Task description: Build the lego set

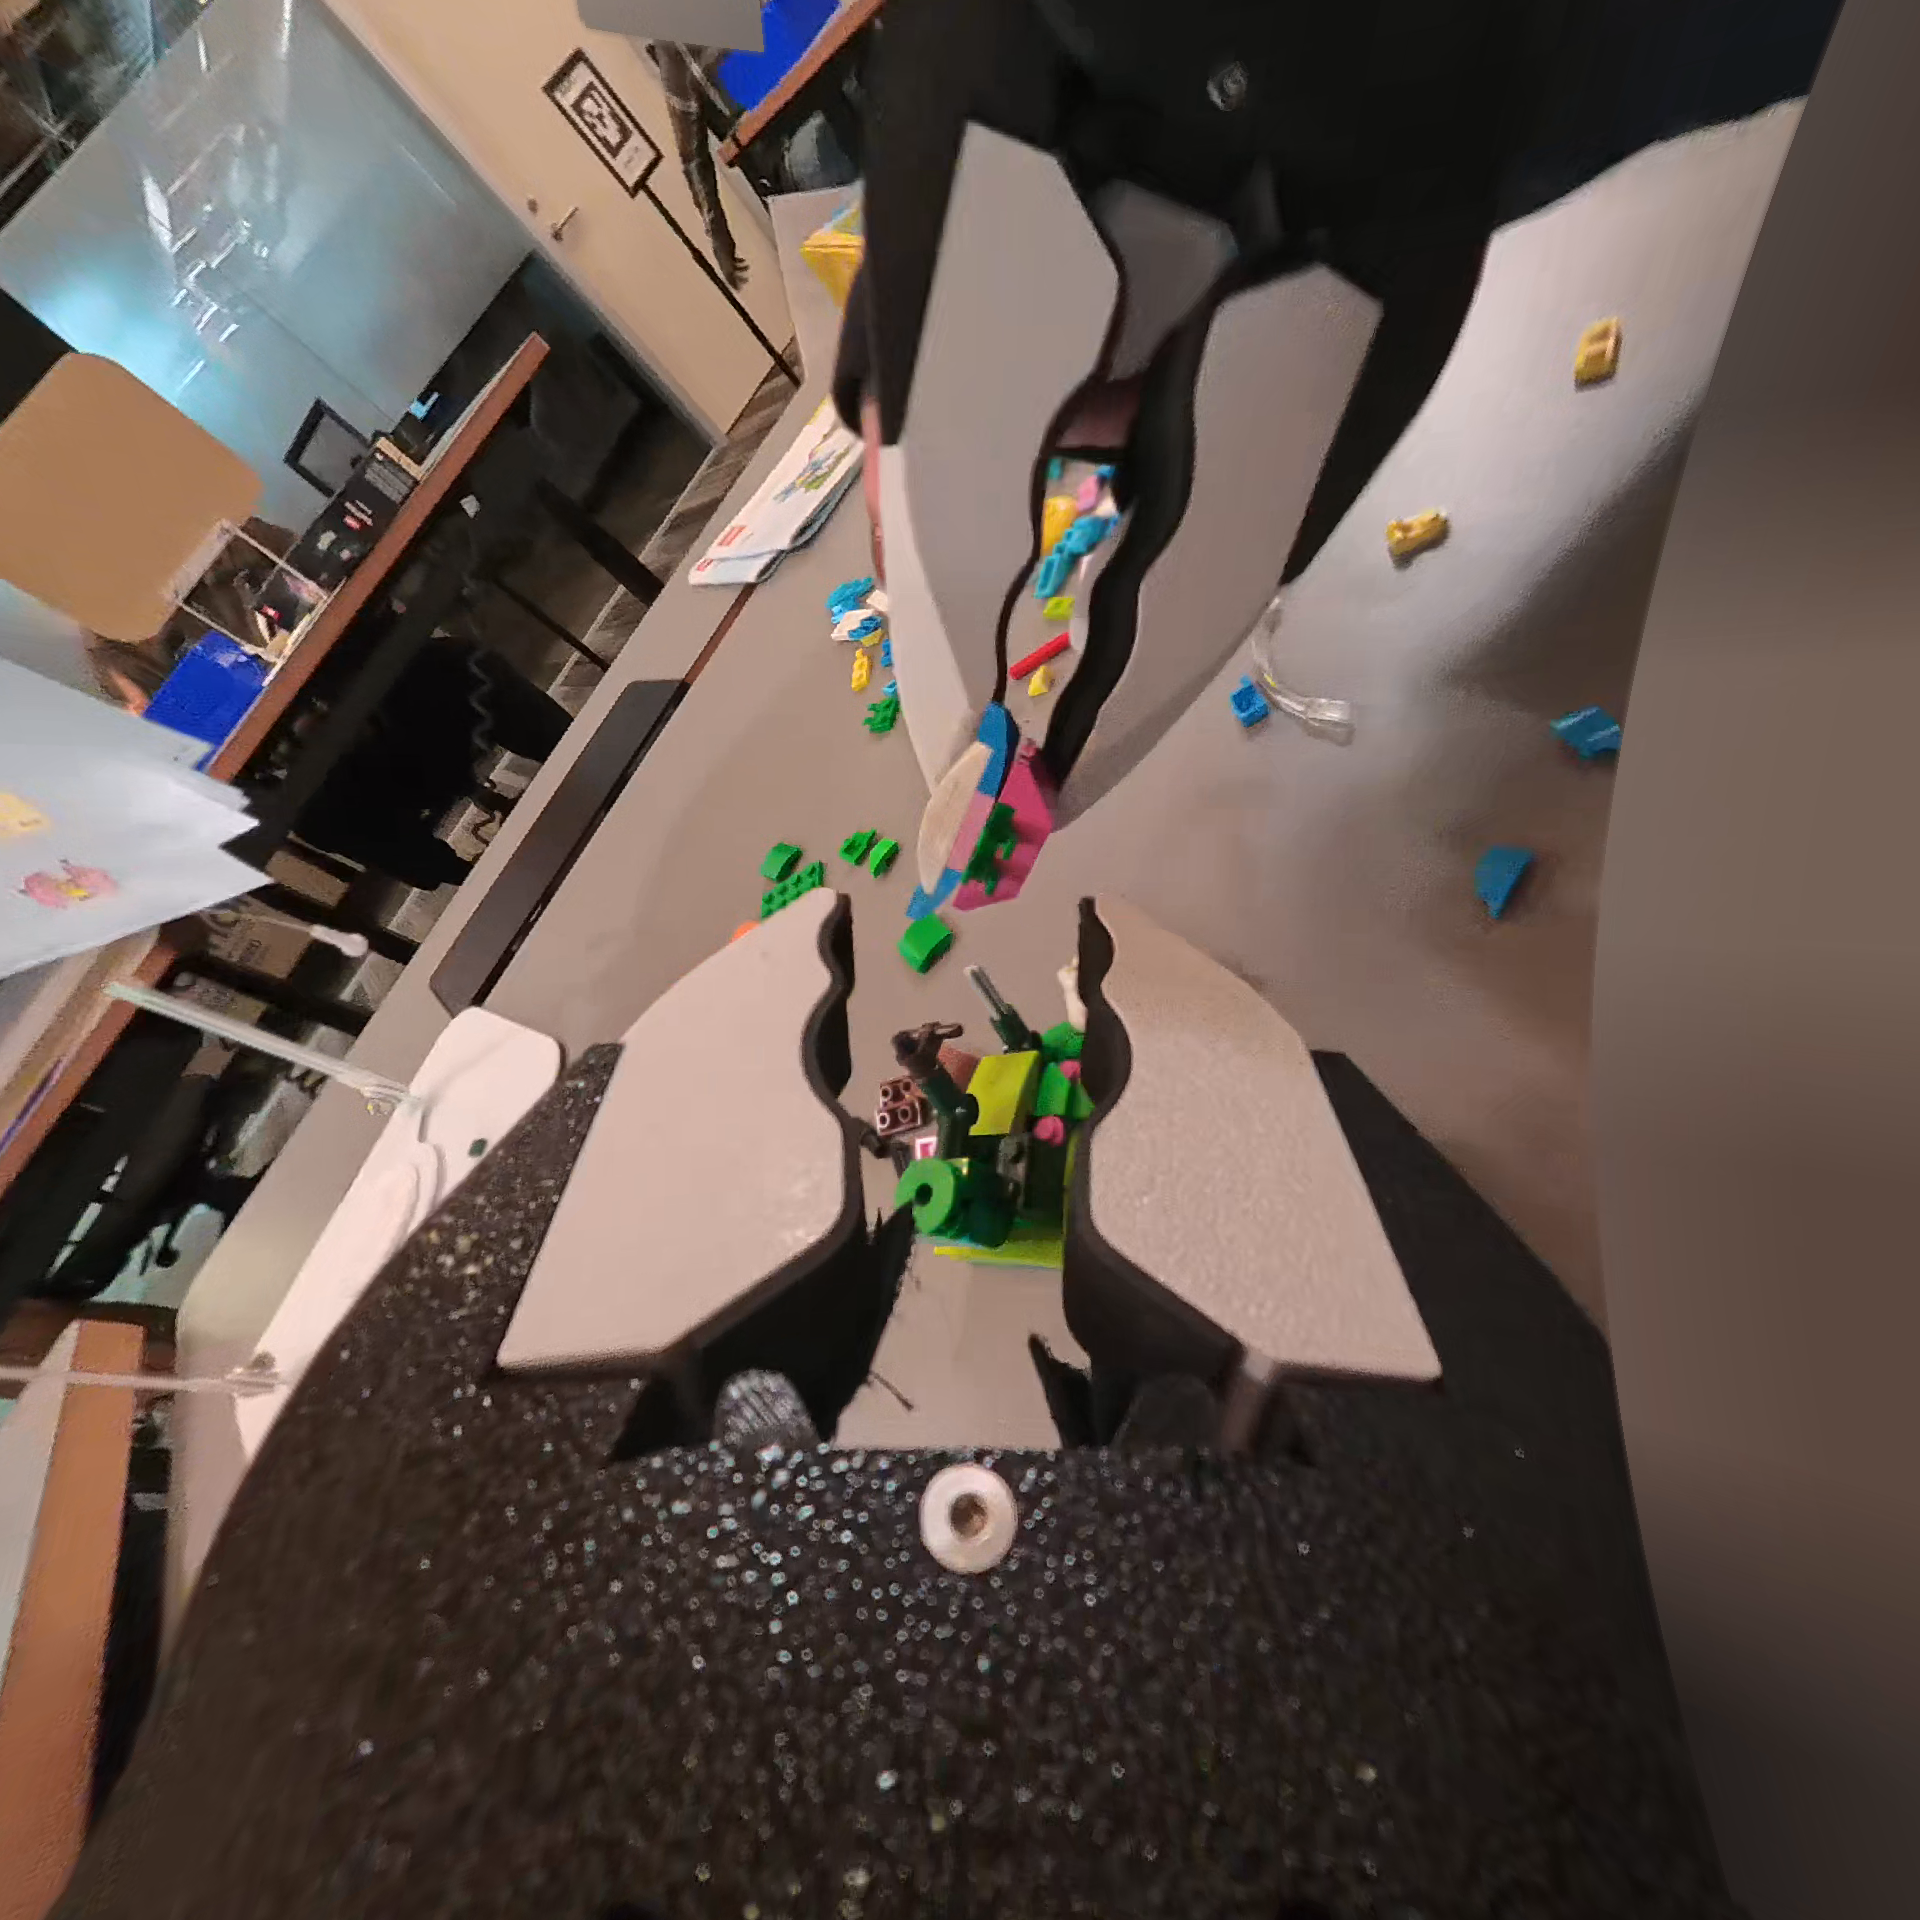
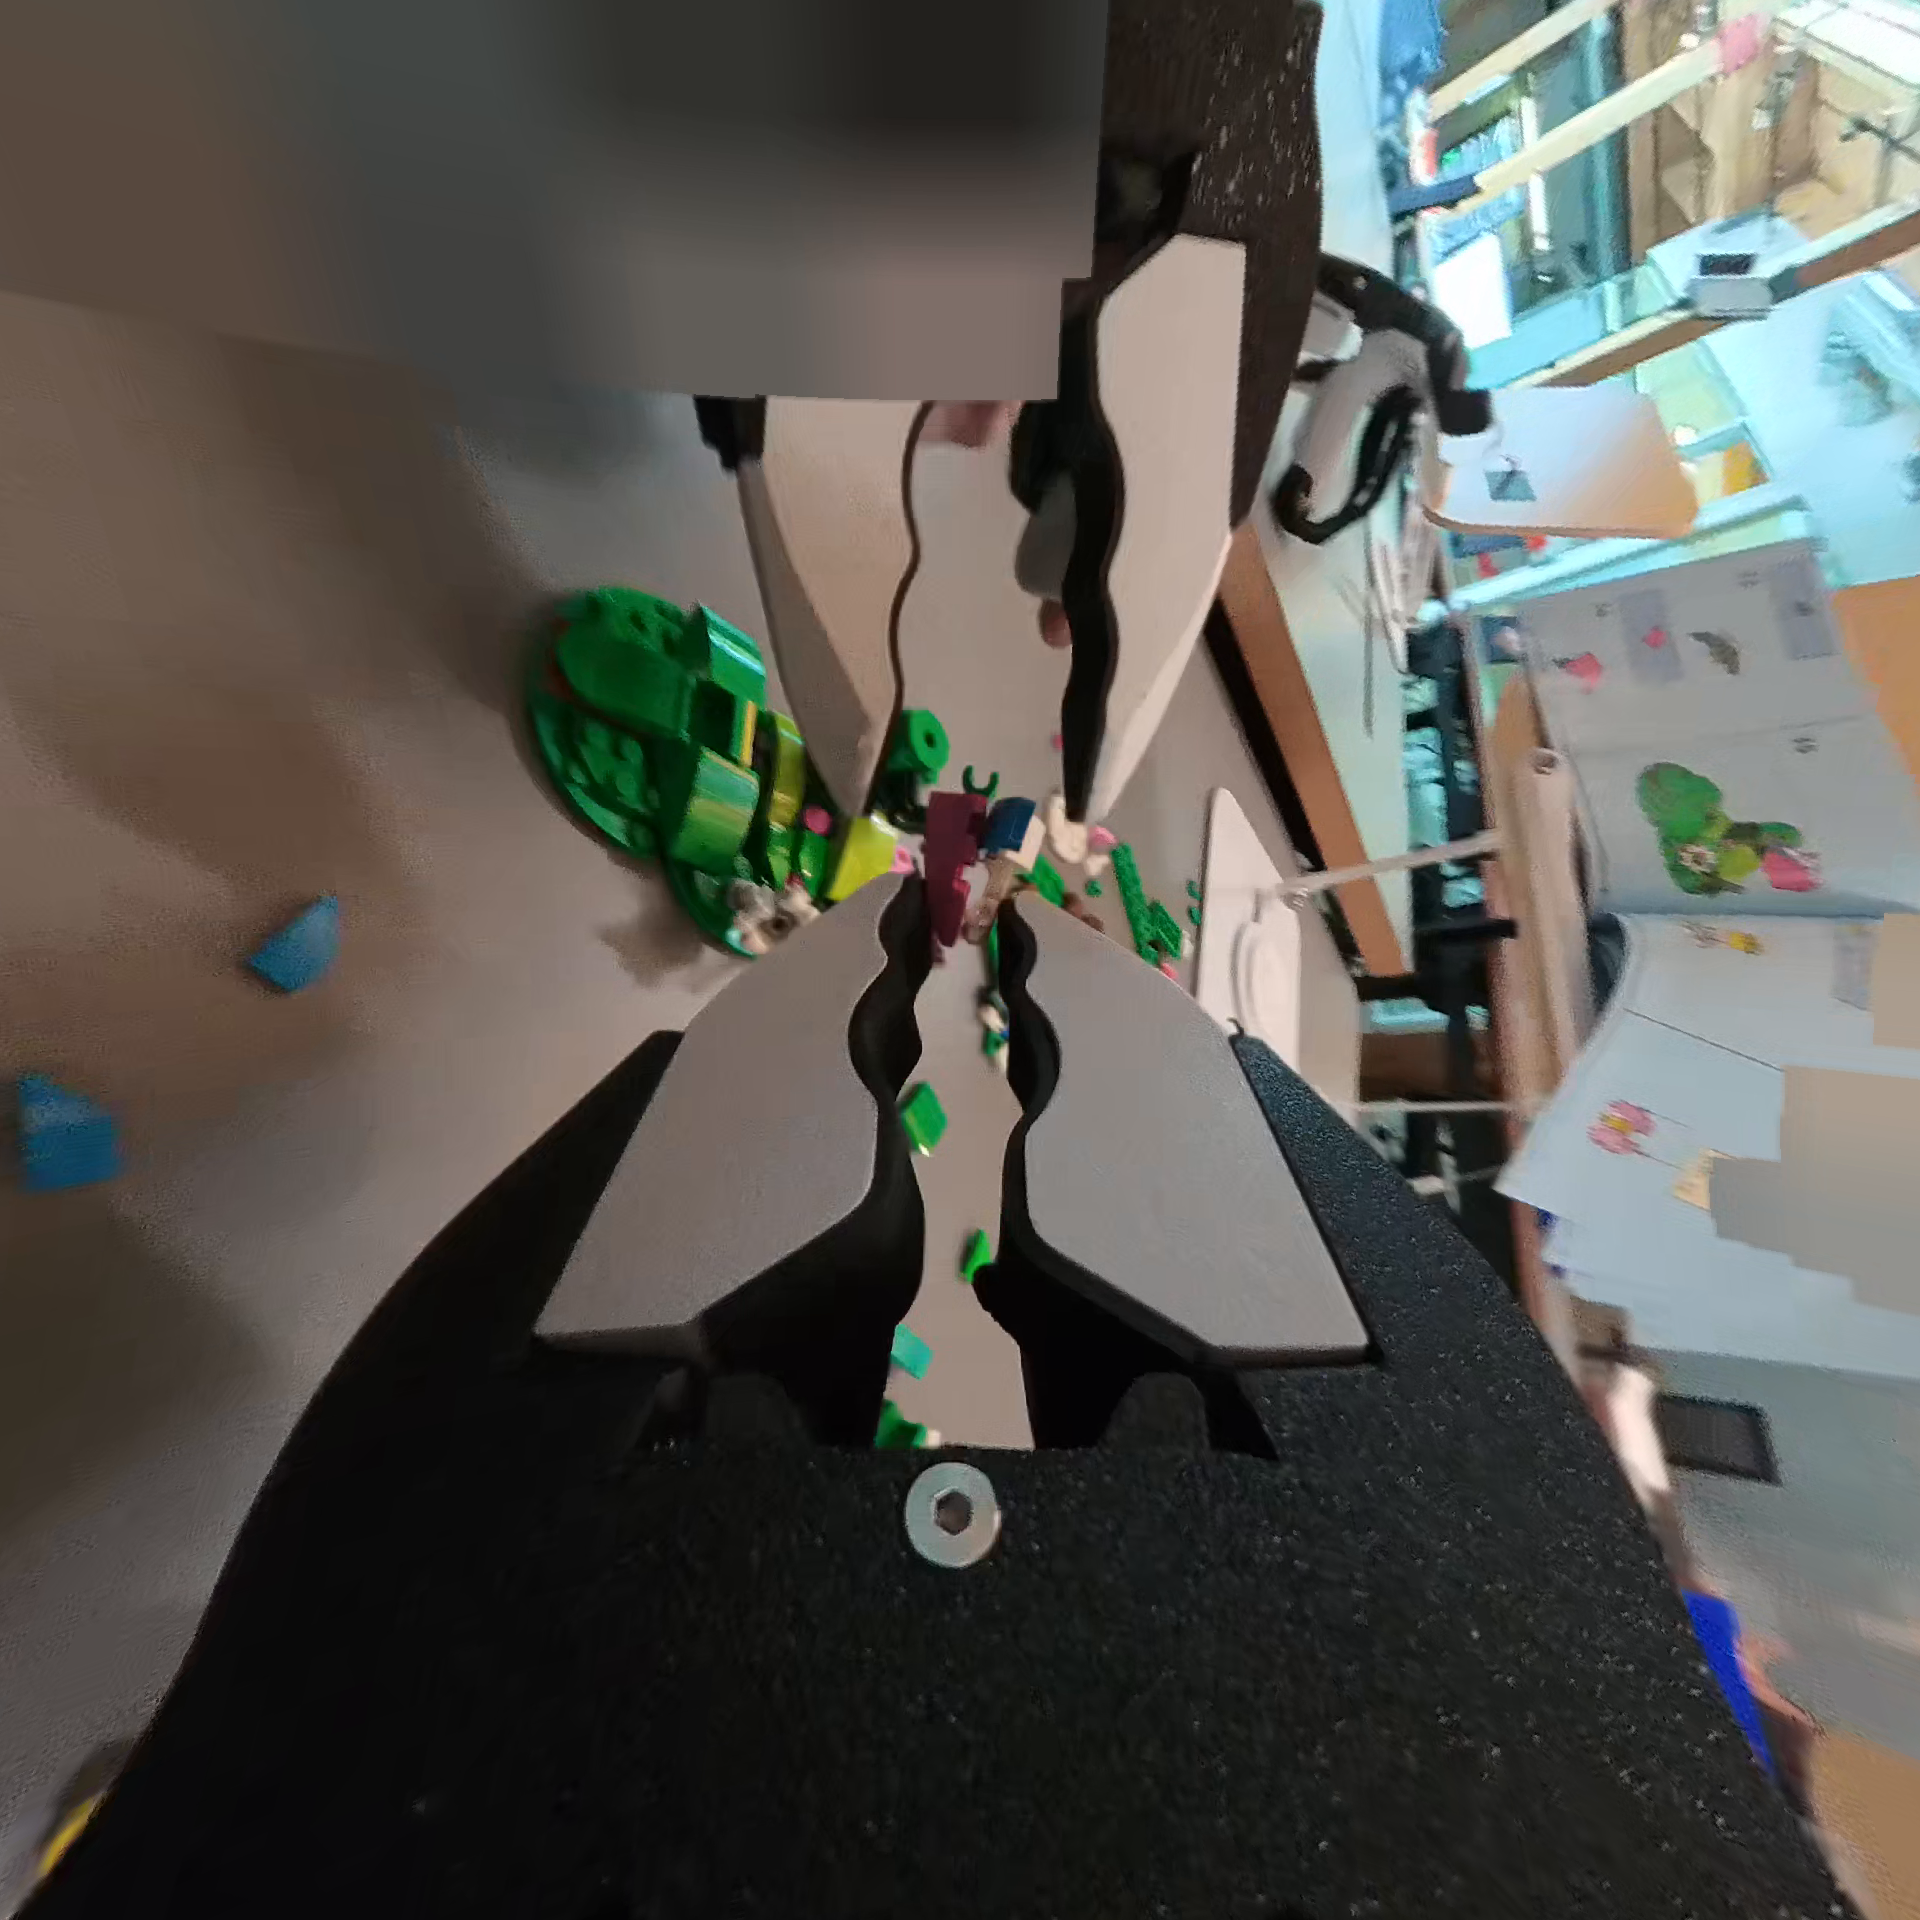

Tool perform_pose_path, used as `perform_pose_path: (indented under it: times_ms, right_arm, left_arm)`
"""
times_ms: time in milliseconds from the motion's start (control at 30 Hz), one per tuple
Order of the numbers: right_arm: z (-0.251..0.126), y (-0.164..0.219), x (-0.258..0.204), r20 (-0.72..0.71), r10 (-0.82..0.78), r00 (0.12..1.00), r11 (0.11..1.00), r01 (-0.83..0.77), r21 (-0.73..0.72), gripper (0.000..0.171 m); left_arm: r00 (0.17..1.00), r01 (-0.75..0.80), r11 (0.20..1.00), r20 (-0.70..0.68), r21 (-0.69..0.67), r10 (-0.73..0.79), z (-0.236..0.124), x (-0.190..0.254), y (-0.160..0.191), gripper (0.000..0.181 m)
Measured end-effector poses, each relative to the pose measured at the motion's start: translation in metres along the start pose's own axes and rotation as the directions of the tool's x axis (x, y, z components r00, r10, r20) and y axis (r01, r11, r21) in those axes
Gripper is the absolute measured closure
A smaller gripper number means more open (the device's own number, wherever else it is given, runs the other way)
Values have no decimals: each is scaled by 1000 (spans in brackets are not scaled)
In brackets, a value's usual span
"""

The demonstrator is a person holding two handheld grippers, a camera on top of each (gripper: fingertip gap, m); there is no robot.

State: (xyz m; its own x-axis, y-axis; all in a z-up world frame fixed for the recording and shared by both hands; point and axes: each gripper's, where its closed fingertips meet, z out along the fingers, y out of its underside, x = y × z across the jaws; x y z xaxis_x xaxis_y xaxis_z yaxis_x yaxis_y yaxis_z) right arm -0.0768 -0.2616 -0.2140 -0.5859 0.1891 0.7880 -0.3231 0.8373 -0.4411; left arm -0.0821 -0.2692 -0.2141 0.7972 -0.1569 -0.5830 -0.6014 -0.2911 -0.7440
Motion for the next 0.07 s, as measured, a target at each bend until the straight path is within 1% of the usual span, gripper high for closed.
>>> perform_pose_path:
  times_ms: [33, 67]
  right_arm:
    - [-2, -3, -2, 27, 22, 999, 1000, -22, 18, 159]
    - [-4, -7, -3, 50, 39, 998, 999, -40, 35, 159]
  left_arm:
    - [1000, -17, 1000, -5, -11, 17, 1, 3, 0, 138]
    - [1000, -30, 999, -9, -21, 30, 2, 4, 0, 137]
